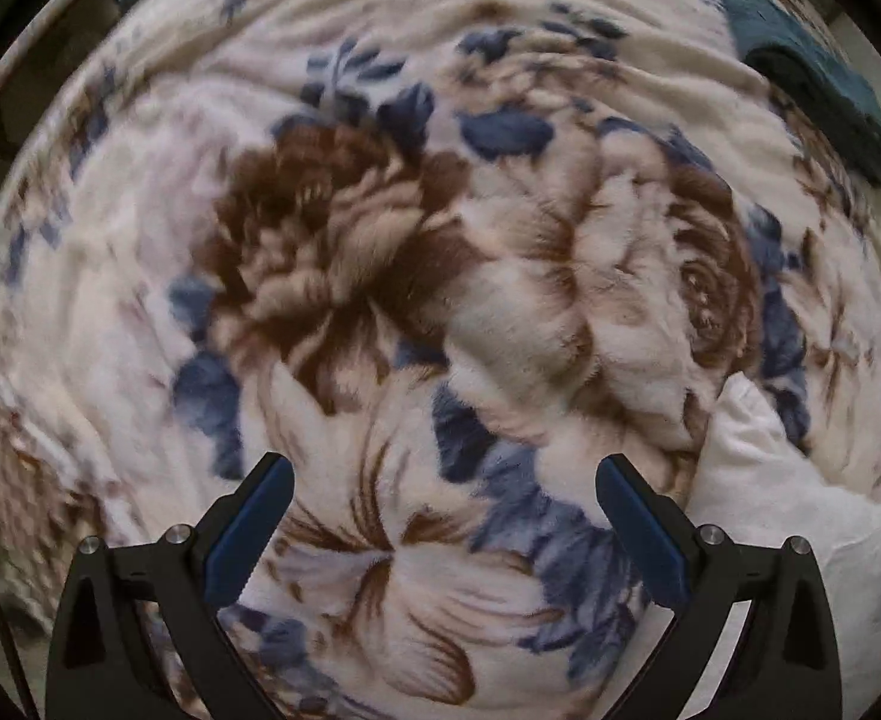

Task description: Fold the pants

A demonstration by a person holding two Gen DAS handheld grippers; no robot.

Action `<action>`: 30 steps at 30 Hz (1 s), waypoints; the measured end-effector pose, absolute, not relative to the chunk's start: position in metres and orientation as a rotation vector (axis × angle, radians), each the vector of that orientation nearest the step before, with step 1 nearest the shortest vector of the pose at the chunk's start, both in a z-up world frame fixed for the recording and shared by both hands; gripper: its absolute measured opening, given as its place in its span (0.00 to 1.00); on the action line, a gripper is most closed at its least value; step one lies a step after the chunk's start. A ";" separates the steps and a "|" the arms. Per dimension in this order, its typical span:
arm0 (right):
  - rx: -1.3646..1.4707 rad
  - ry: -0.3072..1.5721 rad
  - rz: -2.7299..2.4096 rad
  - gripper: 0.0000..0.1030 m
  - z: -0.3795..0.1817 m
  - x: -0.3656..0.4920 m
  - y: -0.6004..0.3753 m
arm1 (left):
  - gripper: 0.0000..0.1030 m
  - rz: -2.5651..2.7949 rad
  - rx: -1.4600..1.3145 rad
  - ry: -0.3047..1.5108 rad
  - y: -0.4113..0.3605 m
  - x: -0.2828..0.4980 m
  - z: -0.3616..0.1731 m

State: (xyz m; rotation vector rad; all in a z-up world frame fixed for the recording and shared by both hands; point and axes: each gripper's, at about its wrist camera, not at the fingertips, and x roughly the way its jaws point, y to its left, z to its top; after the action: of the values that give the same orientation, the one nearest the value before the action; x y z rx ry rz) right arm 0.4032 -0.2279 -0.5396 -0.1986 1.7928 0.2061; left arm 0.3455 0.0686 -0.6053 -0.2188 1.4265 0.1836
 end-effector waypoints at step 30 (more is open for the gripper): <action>1.071 2.044 0.258 0.13 -0.668 0.433 -0.226 | 1.00 0.201 -0.276 1.471 0.095 0.335 -0.634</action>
State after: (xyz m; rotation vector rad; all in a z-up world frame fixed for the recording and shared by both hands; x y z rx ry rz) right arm 0.4335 -0.2262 -0.6684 1.0712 2.0442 0.2583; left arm 0.3349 0.0951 -0.6336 -0.2756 1.4710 0.2005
